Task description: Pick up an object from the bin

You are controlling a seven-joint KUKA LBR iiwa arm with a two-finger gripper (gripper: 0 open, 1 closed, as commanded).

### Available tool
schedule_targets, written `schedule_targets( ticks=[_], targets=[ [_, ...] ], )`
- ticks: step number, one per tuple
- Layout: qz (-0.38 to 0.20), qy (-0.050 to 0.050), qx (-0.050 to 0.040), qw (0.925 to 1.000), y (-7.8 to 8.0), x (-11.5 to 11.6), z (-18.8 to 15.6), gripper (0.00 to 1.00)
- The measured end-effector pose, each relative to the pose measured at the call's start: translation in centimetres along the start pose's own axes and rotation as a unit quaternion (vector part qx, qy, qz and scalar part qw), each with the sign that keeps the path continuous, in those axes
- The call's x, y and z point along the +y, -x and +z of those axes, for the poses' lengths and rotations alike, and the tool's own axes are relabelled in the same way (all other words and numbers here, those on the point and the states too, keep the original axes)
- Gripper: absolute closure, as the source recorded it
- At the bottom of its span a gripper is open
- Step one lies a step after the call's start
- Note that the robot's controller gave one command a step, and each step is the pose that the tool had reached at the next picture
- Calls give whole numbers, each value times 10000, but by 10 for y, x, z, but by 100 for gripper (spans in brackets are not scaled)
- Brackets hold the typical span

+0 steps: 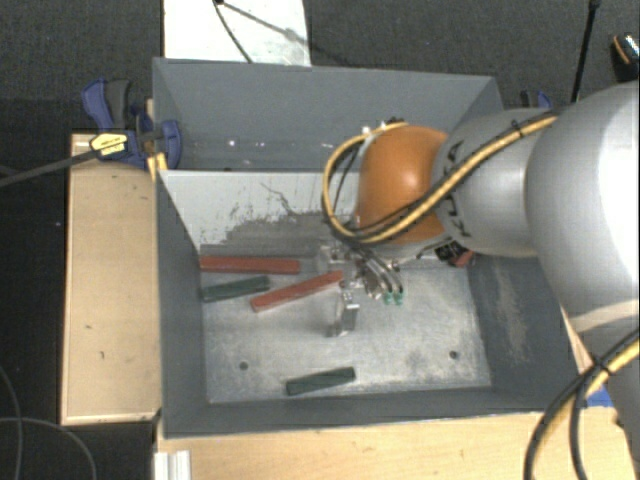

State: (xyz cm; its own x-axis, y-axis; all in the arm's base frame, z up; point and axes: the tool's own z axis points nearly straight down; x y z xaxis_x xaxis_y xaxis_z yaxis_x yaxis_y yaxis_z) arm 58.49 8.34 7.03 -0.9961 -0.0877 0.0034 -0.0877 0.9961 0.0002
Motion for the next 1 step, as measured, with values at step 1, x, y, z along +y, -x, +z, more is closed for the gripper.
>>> schedule_targets(
  ticks=[1],
  targets=[
    [6,2,-4,10000,0,0,-1,100]
  ],
)
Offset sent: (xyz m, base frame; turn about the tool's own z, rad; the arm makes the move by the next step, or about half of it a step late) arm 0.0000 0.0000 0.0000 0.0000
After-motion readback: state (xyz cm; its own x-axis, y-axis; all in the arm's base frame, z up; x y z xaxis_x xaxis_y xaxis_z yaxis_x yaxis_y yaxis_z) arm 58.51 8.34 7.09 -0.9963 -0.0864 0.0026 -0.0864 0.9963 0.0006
